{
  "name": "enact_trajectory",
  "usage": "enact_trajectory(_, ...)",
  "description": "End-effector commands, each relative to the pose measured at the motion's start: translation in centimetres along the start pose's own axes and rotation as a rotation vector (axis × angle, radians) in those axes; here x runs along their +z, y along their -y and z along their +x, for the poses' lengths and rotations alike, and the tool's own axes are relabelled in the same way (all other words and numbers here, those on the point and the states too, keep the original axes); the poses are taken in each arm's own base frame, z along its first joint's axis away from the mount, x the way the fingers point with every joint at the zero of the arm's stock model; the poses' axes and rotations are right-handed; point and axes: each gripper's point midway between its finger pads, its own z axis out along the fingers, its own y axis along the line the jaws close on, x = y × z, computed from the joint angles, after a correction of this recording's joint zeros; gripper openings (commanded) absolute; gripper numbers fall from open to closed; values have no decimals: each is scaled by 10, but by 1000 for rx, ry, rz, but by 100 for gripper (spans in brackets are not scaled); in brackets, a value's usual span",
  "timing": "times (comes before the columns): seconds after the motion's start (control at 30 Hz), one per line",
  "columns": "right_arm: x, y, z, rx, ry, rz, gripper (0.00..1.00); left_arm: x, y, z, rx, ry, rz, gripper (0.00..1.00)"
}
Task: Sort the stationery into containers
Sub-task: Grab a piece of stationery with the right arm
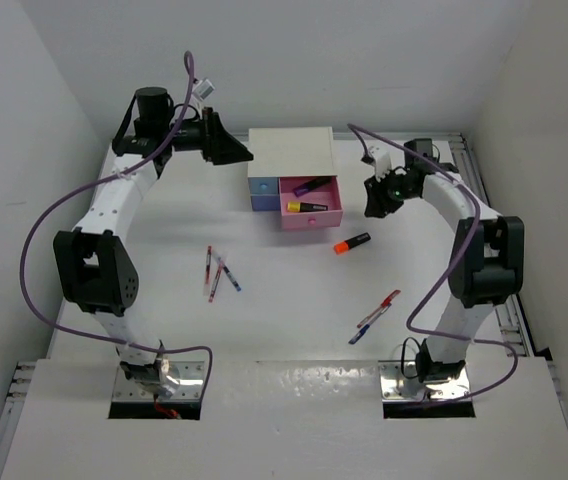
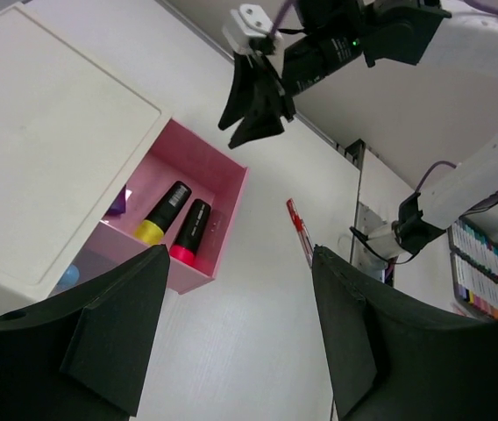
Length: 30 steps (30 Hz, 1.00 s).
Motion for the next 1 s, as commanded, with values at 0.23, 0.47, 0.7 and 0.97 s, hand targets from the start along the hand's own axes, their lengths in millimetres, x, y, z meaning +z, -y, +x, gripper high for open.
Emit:
enact_trajectory(0.23, 48, 19, 8, 511, -81, 296, 29, -21, 26, -18, 79, 51, -31, 72)
enact_trajectory(0.47, 63, 6, 32, 505, -184, 387, 28, -33, 27, -15, 70, 65, -69, 71)
enact_trajectory(0.7, 70, -20, 67, 620, -293, 382, 30, -41, 31, -11, 65, 74, -88, 71)
enact_trajectory(0.97, 62, -66, 97, 650, -290, 305, 39, -57, 33, -8, 64, 91, -116, 71)
